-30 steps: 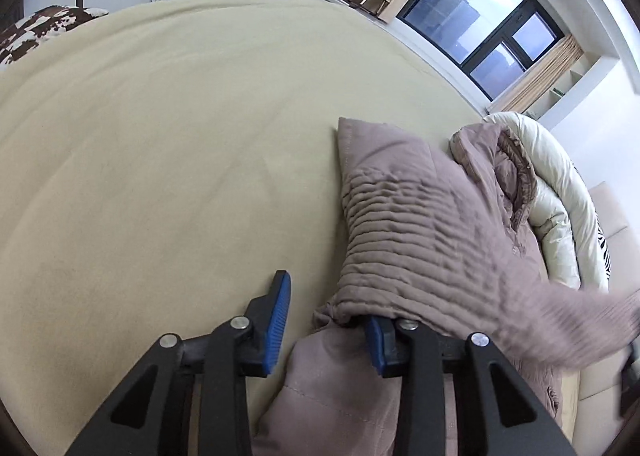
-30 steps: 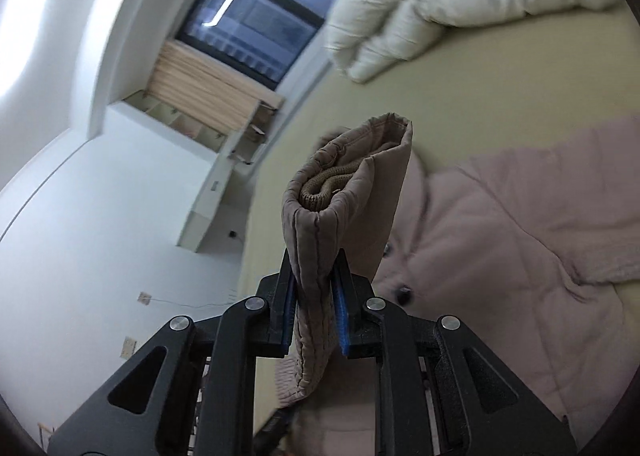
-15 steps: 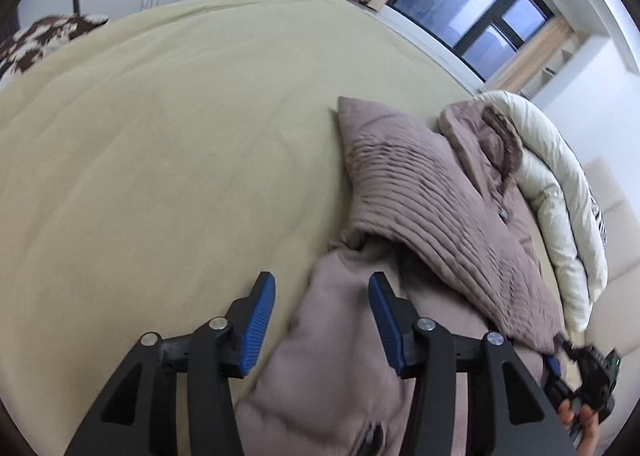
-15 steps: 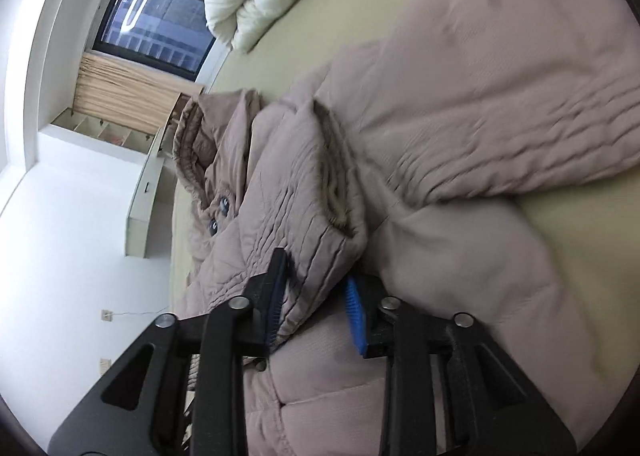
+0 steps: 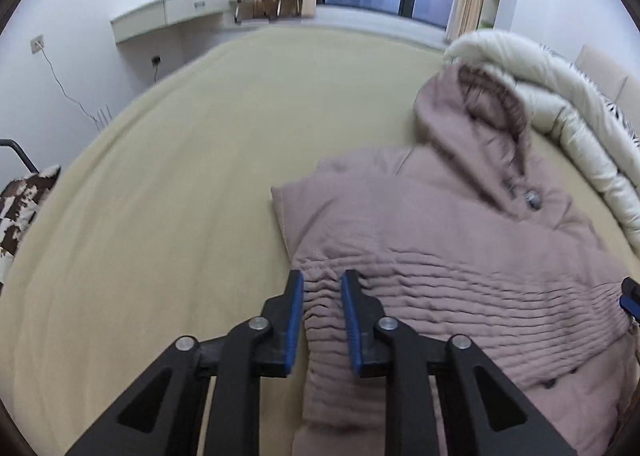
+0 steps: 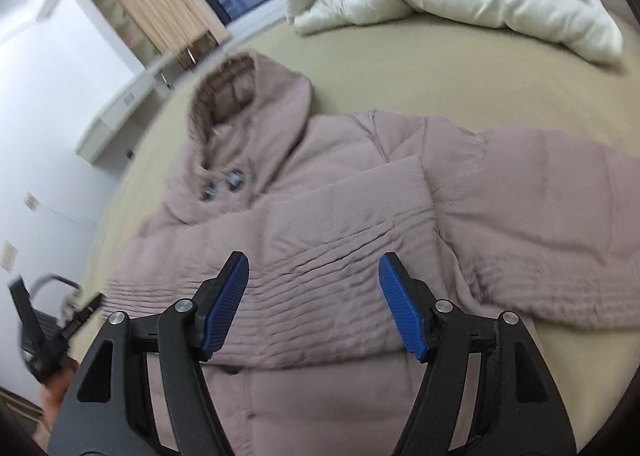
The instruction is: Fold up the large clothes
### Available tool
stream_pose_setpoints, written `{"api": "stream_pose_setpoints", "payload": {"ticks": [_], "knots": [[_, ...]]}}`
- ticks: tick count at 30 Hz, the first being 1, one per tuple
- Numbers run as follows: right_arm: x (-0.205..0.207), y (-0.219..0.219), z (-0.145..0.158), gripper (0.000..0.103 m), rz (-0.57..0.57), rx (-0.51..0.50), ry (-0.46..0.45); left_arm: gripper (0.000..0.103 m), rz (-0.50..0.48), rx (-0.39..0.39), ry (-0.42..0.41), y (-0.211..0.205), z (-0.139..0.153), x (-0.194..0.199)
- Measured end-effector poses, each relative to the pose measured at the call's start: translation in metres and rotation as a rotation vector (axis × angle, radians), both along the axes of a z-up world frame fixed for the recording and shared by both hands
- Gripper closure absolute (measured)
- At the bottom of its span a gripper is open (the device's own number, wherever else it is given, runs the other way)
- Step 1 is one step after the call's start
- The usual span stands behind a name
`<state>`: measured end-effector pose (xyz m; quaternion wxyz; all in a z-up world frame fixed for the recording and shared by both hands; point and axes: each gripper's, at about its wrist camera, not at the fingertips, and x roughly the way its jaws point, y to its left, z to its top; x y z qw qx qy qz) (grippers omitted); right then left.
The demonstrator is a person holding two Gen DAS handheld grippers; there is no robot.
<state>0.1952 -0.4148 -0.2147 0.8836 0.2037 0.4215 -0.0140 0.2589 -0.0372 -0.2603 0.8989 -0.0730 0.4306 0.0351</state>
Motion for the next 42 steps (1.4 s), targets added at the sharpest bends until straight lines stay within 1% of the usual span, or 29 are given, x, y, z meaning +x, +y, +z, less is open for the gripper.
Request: {"api": "stream_pose_setpoints", "payload": {"ticks": [1,2,4,5,6,8,9,10,12,13,15,17,19,21,23,25,27,28,29,31,32,33,34,35,37,39,40,41,42], "knots": [[0.011,0.001,-0.011,0.042,0.001,-0.043,0.051,0.083,0.002,-0.022,0.050,0.002,-0.014,0.006],[0.014,0.003,-0.017,0.044,0.003,-0.082,0.078,0.083,-0.004,-0.025,0.072,0.002,-0.024,0.009],[0.023,0.014,-0.025,0.044,0.040,-0.190,0.072,0.082,-0.045,0.052,0.057,-0.006,-0.033,0.009],[0.026,0.019,-0.027,0.043,0.049,-0.227,0.072,0.082,-0.052,0.074,0.056,-0.009,-0.034,0.009],[0.026,0.020,-0.028,0.043,0.053,-0.247,0.079,0.082,-0.053,0.074,0.058,-0.009,-0.032,0.009],[0.027,0.023,-0.025,0.043,0.052,-0.263,0.089,0.083,-0.037,0.026,0.066,0.000,-0.023,0.008],[0.025,0.022,-0.020,0.043,0.045,-0.256,0.088,0.084,-0.020,0.007,0.053,0.005,-0.012,0.004],[0.021,0.021,-0.011,0.043,0.034,-0.248,0.070,0.084,-0.009,0.000,0.015,0.007,-0.002,0.000],[0.020,0.023,-0.002,0.043,0.023,-0.252,-0.018,0.084,-0.014,0.029,-0.061,0.006,0.020,-0.001],[0.019,0.025,0.004,0.043,0.025,-0.265,-0.042,0.084,-0.030,0.048,-0.066,0.003,0.024,0.007],[0.028,0.028,0.006,0.043,0.042,-0.263,-0.036,0.084,-0.045,0.095,-0.066,-0.004,0.027,0.024],[0.044,0.027,-0.007,0.043,0.041,-0.254,0.008,0.084,-0.064,0.153,-0.020,-0.013,0.014,0.045],[0.057,0.030,-0.026,0.043,0.064,-0.302,0.049,0.083,-0.083,0.175,0.056,-0.019,-0.011,0.060],[0.064,0.037,-0.035,0.042,0.092,-0.365,0.039,0.083,-0.096,0.203,0.060,-0.024,-0.026,0.063],[0.068,0.041,-0.035,0.041,0.097,-0.382,0.044,0.083,-0.099,0.237,0.042,-0.032,-0.027,0.063],[0.071,0.039,-0.035,0.040,0.105,-0.367,0.045,0.083,-0.096,0.237,0.045,-0.032,-0.021,0.060],[0.070,0.037,-0.024,0.040,0.096,-0.362,0.048,0.084,-0.073,0.234,0.033,-0.032,-0.007,0.053],[0.065,0.036,-0.015,0.040,0.076,-0.360,0.034,0.084,-0.065,0.229,0.006,-0.032,-0.001,0.048],[0.052,0.034,-0.002,0.040,0.061,-0.325,-0.006,0.084,-0.068,0.231,-0.036,-0.034,0.008,0.034],[0.028,0.032,0.007,0.040,0.029,-0.285,-0.061,0.084,-0.082,0.267,-0.081,-0.043,0.012,0.010],[0.019,0.035,0.006,0.040,0.029,-0.292,-0.055,0.084,-0.096,0.281,-0.075,-0.049,0.005,0.002],[0.016,0.039,-0.002,0.040,0.047,-0.303,-0.023,0.084,-0.113,0.284,-0.040,-0.052,-0.008,0.000],[0.016,0.042,-0.017,0.040,0.069,-0.313,0.028,0.084,-0.126,0.283,-0.003,-0.052,-0.020,0.001],[0.018,0.046,-0.033,0.039,0.091,-0.346,0.062,0.084,-0.132,0.276,0.007,-0.051,-0.027,0.003],[0.013,0.051,-0.036,0.039,0.108,-0.396,0.038,0.084,-0.126,0.277,0.022,-0.049,-0.024,0.011],[0.012,0.043,-0.023,0.038,0.095,-0.336,0.056,0.084,-0.131,0.278,0.041,-0.050,-0.020,0.016],[0.005,0.034,-0.013,0.038,0.071,-0.267,0.039,0.084,-0.129,0.264,0.050,-0.050,-0.016,0.018],[-0.007,0.019,0.000,0.038,0.025,-0.172,-0.005,0.084,-0.118,0.237,0.057,-0.047,-0.010,0.016],[-0.022,0.004,0.010,0.038,-0.020,-0.093,-0.049,0.081,-0.101,0.181,0.046,-0.041,-0.001,0.009]]}}
